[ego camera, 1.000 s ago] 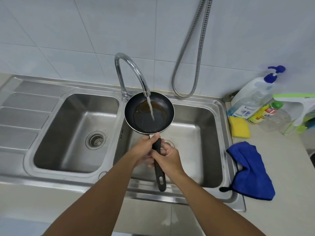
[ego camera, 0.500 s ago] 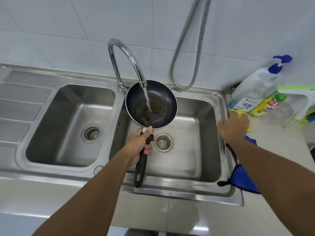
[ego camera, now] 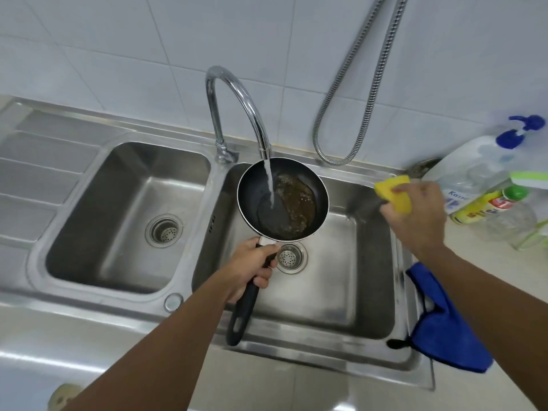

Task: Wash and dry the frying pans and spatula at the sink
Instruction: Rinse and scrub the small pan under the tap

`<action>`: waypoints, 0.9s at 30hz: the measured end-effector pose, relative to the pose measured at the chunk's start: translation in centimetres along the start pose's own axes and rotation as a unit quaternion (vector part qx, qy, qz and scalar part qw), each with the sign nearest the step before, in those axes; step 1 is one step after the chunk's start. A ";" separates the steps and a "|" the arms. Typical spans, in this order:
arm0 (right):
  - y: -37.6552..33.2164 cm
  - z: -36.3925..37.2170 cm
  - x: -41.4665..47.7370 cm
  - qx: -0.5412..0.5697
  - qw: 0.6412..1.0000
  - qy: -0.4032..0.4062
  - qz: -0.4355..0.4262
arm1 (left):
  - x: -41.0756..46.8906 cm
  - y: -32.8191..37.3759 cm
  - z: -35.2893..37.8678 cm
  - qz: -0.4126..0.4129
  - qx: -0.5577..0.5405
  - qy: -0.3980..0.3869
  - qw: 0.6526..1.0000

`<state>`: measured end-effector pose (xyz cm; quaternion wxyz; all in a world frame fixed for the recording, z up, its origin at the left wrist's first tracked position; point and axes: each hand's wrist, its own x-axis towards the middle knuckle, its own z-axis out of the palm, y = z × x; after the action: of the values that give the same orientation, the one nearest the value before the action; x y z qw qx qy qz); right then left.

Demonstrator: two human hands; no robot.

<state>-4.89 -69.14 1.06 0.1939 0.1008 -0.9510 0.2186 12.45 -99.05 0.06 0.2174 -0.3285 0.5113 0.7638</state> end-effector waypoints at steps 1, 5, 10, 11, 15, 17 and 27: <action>-1.9 0.6 1.1 0.035 0.998 -0.004 -0.048 | 0.2 0.1 0.0 -0.001 -0.008 -0.002 1.000; -10.4 4.1 6.6 0.064 0.963 -0.094 -0.245 | 0.6 0.5 -0.2 -0.005 -0.015 -0.007 1.000; -19.3 9.7 11.5 -0.125 0.838 -0.141 -0.512 | 1.2 0.3 -0.8 -0.019 -0.017 -0.017 1.000; -20.6 10.6 12.0 -0.133 0.815 -0.151 -0.544 | 1.4 0.2 -0.9 -0.022 -0.019 -0.018 0.999; -23.2 13.3 13.2 -0.137 0.767 -0.137 -0.612 | 2.0 -0.4 -1.3 -0.030 -0.027 -0.025 0.999; -23.5 14.4 13.3 -0.170 0.761 -0.134 -0.611 | 2.3 -0.6 -1.5 -0.031 -0.027 -0.029 0.999; -22.6 10.8 11.6 -0.115 0.871 -0.198 -0.434 | 2.3 -0.2 -2.1 -0.021 -0.018 -0.024 0.999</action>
<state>-12.68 -95.25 5.44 0.0876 0.5214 -0.8485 -0.0234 11.61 -100.95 -2.29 0.2397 -0.3247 0.4849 0.7759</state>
